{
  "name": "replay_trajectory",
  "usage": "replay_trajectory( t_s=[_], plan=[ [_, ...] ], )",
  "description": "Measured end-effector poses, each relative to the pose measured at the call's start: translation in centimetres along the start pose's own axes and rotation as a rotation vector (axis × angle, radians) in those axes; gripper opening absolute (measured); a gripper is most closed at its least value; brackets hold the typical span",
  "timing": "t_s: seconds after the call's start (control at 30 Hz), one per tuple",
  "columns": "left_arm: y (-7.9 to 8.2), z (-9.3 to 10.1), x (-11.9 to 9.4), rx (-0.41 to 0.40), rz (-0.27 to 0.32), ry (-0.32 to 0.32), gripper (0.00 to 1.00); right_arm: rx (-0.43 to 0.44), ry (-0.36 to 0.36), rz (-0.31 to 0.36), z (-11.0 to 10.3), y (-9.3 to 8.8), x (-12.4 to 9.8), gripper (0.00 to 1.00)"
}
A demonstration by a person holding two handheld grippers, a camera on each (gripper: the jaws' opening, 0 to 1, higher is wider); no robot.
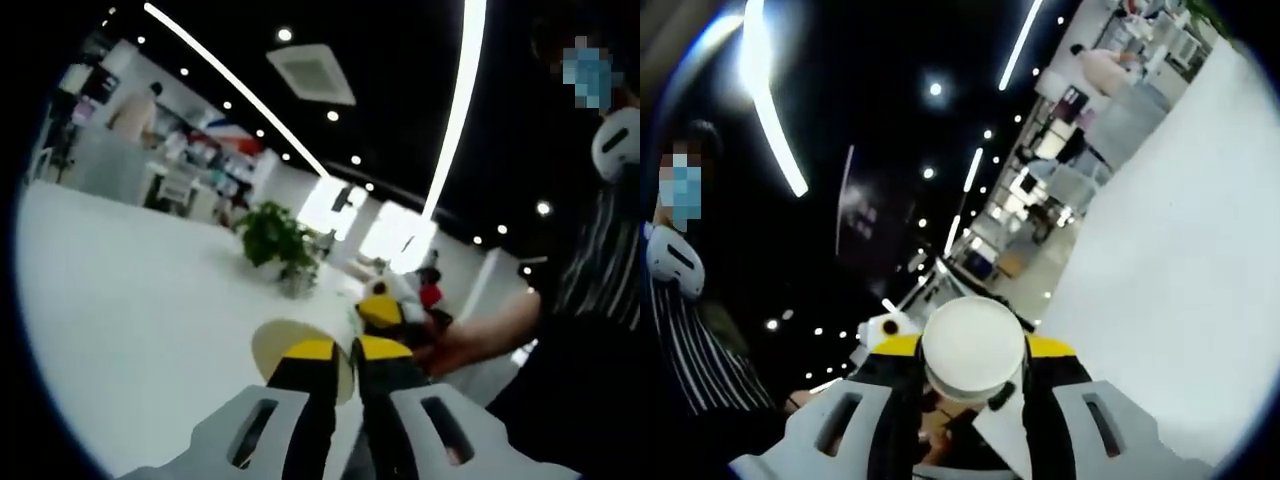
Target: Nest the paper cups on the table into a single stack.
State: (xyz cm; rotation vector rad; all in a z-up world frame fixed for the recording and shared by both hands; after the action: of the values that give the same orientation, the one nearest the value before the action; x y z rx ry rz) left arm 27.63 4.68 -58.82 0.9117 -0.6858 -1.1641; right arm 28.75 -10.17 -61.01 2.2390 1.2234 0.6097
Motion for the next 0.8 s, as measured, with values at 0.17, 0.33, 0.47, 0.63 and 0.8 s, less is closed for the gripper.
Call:
replay_trajectory(
  t_s=[0.17,0.33,0.47,0.63,0.8],
  plan=[
    [0.2,0.3,-0.1,-0.023,-0.008,-0.023,0.01,-0.042,0.033,-0.020,-0.3,0.3,0.2,0.37],
    [0.0,0.5,-0.1,0.017,-0.027,-0.029,0.00,-0.053,0.037,-0.030,-0.4,0.5,0.3,0.37],
    [-0.1,0.5,-0.1,0.021,-0.032,-0.026,0.00,-0.067,0.032,-0.037,-0.3,0.5,0.2,0.37],
    [0.2,0.0,-0.4,0.031,-0.017,-0.001,0.00,-0.106,0.004,-0.010,0.1,1.0,-0.8,0.35],
    [0.3,-0.5,-0.9,0.026,-0.021,0.015,0.00,-0.203,-0.073,-0.032,0.9,1.4,-2.0,0.39]
  ],
)
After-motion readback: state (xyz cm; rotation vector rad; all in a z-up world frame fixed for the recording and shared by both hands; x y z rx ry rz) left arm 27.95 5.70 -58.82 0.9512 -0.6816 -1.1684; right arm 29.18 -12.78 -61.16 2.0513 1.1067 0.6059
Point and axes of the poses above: the point that each gripper's makers call its tool centre point, and the gripper's own axes: x roughly forward along the fingers, z roughly to its right, y roughly out of its top, the point moved 6 cm from there along -x, roughly backward along the fingers, and after that the axes turned 1 degree about y, right-handed, at the moved point
